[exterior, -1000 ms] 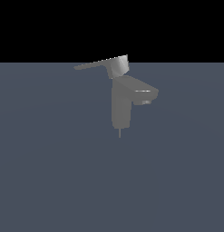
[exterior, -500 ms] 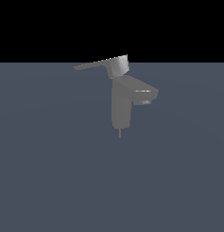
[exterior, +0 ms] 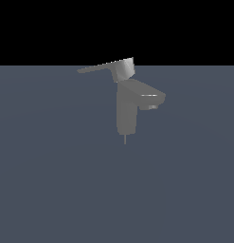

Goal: Turn on the faucet by rotating a designated handle.

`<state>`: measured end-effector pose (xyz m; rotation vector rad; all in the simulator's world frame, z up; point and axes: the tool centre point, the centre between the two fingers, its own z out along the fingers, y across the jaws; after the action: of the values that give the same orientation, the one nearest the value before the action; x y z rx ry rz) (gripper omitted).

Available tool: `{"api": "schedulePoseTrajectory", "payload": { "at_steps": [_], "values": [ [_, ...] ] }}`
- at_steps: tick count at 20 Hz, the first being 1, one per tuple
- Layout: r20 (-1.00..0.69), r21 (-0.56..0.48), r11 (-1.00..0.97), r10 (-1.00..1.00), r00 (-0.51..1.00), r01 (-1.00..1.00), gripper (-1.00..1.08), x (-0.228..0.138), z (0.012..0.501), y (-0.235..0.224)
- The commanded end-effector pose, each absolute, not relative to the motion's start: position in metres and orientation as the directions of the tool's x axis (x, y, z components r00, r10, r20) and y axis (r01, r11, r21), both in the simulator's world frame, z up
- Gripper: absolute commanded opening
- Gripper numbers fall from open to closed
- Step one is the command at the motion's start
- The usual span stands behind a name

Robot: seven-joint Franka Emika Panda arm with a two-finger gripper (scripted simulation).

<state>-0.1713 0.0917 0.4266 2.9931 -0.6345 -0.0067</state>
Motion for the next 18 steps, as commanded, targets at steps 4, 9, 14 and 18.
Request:
{"api": "schedulePoseTrajectory", "payload": {
  "at_steps": [4,9,14,18],
  "values": [
    [0.005,0.092,-0.857,-0.508,0.861,-0.506,-1.0,-0.149,0.408,0.105],
    [-0.001,0.102,-0.8,-0.595,0.804,-0.592,-1.0,-0.128,0.391,0.114],
    [-0.006,0.114,-0.733,-0.675,0.738,-0.67,-1.0,-0.106,0.374,0.121],
    [-0.008,0.124,-0.674,-0.735,0.678,-0.729,-1.0,-0.088,0.36,0.125]
  ]
}}
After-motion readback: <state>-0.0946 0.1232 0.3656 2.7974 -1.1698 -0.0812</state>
